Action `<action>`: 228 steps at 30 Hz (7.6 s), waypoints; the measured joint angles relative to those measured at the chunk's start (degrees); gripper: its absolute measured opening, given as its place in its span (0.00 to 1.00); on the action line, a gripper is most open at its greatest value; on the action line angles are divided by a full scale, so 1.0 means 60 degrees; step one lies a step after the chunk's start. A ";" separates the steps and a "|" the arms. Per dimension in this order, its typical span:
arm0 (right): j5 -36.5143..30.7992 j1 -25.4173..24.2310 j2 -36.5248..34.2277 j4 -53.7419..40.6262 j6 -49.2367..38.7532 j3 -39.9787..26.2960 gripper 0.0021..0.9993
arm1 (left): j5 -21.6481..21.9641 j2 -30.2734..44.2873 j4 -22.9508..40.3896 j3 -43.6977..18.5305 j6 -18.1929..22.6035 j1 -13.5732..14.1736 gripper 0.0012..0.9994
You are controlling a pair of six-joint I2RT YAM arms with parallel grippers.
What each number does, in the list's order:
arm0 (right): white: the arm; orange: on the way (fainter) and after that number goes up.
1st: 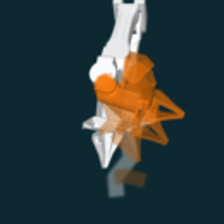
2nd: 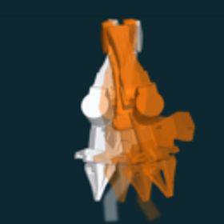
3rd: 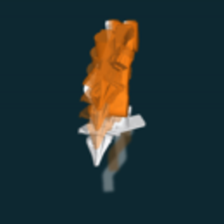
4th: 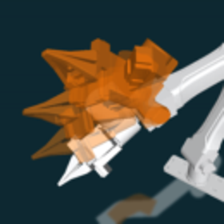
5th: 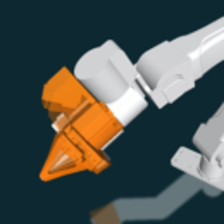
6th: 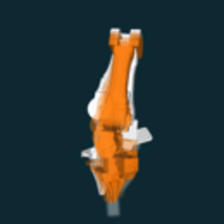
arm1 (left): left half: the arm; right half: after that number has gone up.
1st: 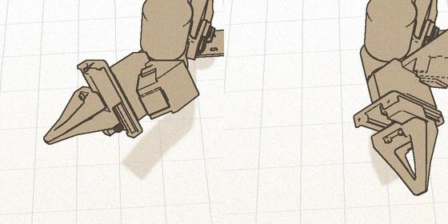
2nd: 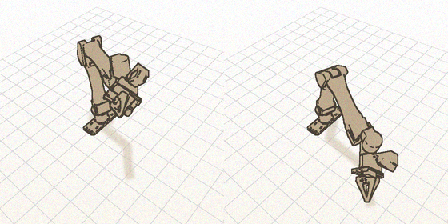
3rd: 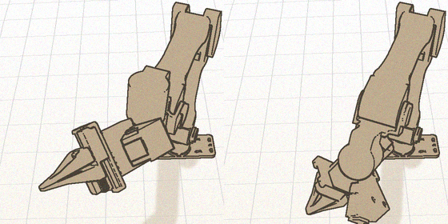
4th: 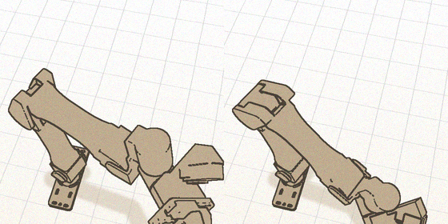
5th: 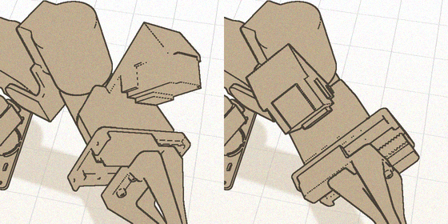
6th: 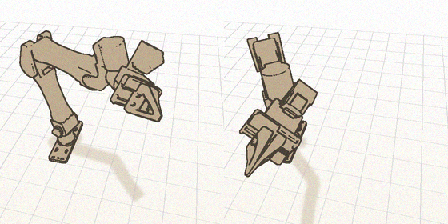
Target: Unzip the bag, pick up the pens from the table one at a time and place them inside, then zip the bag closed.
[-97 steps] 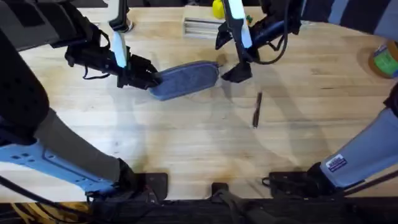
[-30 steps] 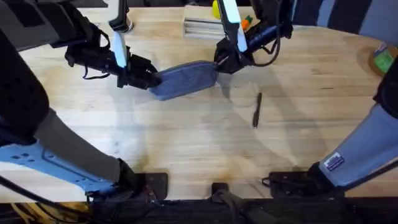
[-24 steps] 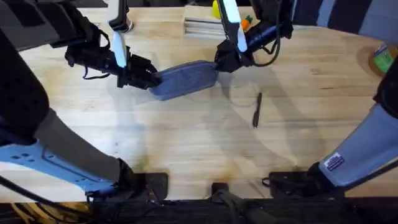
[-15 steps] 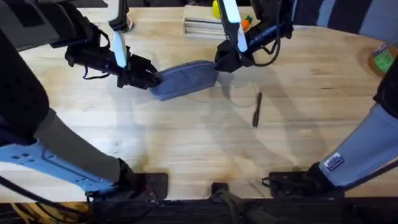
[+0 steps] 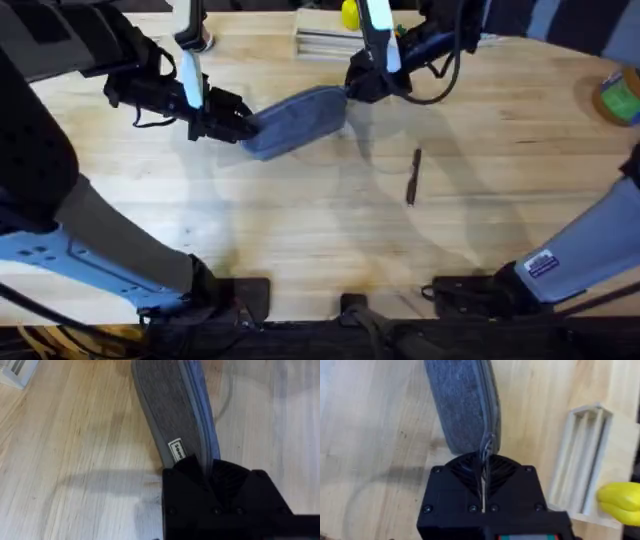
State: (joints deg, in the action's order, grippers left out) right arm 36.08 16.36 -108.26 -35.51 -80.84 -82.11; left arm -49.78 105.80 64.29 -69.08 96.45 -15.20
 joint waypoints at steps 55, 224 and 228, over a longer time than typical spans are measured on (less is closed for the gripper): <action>0.0583 0.4067 -0.0771 0.5024 0.4053 0.0051 0.03 | 0.0351 0.0000 0.0178 -0.0004 0.0000 -0.0224 0.04; -0.0125 0.2812 -0.1059 -0.4197 -0.0532 -0.4040 0.99 | -0.0025 -0.1140 0.4000 -0.3166 0.1650 -0.2484 1.00; -0.0669 0.2531 0.0318 -0.5225 -0.0234 -0.4041 0.99 | -0.0025 -0.1144 0.4003 -0.3166 0.1650 -0.2484 1.00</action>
State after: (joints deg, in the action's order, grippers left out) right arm 32.06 31.55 -106.35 -66.86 -82.24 -106.35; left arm -49.93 98.94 88.31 -88.07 106.34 -30.11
